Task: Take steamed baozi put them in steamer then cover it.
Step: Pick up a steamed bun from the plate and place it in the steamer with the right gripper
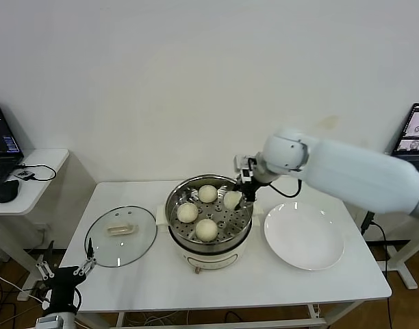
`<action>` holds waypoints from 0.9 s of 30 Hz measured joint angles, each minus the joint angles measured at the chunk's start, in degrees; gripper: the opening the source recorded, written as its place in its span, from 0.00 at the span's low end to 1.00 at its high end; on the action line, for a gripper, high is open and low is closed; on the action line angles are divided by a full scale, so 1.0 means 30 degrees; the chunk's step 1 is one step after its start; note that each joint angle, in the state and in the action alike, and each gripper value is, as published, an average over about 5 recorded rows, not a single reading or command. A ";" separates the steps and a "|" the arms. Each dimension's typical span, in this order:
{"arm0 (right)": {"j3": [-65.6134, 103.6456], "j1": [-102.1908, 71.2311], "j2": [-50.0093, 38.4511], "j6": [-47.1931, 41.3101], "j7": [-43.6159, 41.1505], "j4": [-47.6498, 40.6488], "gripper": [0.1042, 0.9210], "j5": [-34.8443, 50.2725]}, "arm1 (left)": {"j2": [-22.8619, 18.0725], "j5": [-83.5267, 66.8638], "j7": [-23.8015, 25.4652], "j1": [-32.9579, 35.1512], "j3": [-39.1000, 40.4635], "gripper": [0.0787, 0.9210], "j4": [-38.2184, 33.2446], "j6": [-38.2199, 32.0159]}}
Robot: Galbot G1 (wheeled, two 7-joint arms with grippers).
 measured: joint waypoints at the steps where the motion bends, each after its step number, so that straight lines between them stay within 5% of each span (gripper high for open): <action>1: -0.0003 -0.0152 0.0139 -0.0048 0.0061 -0.0116 0.57 -0.0072 | 0.0000 -0.0002 0.0001 -0.0027 0.0003 0.88 0.0011 0.0000; 19: 0.0363 -0.2011 0.1722 -0.0066 0.0749 -0.1977 0.58 -0.1935 | -0.0036 -0.0060 -0.0002 -0.0140 0.0057 0.88 0.0163 -0.0016; 27: 0.0819 -0.2044 0.1540 -0.0116 0.0849 -0.1865 0.82 -0.2060 | -0.0080 -0.0082 -0.0010 -0.0233 0.0080 0.88 0.0235 -0.0012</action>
